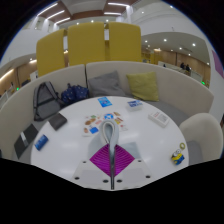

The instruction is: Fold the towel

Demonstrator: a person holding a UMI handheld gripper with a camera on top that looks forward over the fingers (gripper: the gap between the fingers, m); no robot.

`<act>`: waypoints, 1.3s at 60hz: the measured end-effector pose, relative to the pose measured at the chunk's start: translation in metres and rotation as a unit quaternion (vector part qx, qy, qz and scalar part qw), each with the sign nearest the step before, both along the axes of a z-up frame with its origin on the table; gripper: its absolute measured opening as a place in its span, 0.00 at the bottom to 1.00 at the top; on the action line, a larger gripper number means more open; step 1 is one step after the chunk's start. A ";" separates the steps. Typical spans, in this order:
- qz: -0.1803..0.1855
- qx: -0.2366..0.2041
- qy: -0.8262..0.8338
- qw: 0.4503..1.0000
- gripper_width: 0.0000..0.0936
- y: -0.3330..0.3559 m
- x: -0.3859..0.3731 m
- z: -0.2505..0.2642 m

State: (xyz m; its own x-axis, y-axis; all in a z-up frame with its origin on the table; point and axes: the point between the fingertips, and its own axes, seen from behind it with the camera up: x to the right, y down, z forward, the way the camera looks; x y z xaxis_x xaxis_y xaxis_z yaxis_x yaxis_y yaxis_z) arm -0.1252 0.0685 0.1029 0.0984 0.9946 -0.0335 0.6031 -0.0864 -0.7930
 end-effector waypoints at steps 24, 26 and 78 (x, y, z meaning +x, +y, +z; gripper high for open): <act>-0.012 0.052 -0.043 0.998 0.77 0.075 0.025 -0.064; -0.008 0.052 -0.037 0.998 0.96 0.074 0.034 -0.045; 0.009 0.066 0.005 0.998 0.94 0.037 0.347 0.244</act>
